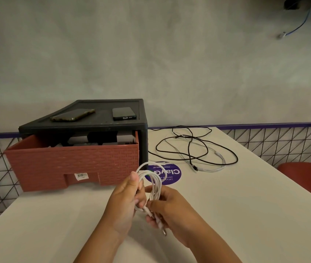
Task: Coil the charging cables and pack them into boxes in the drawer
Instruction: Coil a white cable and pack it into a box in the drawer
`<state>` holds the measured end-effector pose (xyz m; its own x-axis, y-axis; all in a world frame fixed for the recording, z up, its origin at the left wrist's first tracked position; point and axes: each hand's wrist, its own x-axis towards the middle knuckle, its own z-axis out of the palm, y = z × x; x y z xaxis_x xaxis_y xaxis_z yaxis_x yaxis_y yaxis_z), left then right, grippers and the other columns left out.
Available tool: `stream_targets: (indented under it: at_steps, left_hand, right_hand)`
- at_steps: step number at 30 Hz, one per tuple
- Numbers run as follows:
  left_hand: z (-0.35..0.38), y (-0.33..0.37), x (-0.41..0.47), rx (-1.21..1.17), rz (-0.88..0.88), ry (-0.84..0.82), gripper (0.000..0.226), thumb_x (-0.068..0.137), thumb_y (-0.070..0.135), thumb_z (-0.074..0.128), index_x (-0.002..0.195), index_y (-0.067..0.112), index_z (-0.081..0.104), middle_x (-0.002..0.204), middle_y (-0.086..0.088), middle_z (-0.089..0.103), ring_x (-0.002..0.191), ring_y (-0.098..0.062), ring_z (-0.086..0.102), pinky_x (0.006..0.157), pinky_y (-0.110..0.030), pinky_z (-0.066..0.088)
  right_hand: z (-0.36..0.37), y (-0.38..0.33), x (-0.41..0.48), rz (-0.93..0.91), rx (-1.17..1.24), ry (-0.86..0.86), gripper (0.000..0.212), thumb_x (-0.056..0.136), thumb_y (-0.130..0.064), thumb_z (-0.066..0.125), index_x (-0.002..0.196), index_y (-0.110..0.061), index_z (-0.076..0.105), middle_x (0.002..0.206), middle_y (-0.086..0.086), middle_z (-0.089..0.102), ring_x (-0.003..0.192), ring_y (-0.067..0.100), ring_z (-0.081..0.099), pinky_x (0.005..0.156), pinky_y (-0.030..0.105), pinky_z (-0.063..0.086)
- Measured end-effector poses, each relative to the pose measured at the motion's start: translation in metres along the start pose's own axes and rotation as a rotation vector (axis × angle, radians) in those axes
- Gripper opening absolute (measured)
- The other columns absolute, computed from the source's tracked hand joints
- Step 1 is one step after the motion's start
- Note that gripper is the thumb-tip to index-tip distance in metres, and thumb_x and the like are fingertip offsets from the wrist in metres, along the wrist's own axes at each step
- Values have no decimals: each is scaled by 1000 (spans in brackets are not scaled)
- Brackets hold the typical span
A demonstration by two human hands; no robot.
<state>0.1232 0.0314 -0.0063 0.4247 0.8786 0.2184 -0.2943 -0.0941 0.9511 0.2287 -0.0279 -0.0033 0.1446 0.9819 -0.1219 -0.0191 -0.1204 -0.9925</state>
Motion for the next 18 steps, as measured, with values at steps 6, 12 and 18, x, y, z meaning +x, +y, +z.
stream_targets:
  at_steps: [6, 12, 18]
  left_hand:
    - [-9, 8, 5, -260, -5, 109, 35, 82, 42, 37, 67, 11, 37, 43, 7, 29, 39, -7, 29, 50, -21, 28]
    - [-26, 15, 11, -566, -31, 133, 35, 70, 49, 55, 50, 20, 51, 43, 8, 29, 38, -7, 31, 54, -20, 33]
    - [-13, 15, 8, -602, -43, 55, 40, 83, 44, 41, 54, 17, 48, 53, 3, 37, 47, -9, 40, 61, -24, 51]
  right_hand:
    - [-10, -6, -4, -81, -181, 47, 41, 90, 4, 48, 118, -25, 52, 86, 2, 58, 47, 7, 54, 49, 17, 45]
    - [-26, -2, 2, -278, -646, 366, 44, 84, 10, 41, 68, -30, 50, 75, -7, 52, 67, 11, 46, 60, 14, 40]
    - [-29, -2, 2, -292, -711, 516, 32, 92, -4, 46, 118, -14, 63, 114, 2, 60, 100, 14, 53, 78, 11, 39]
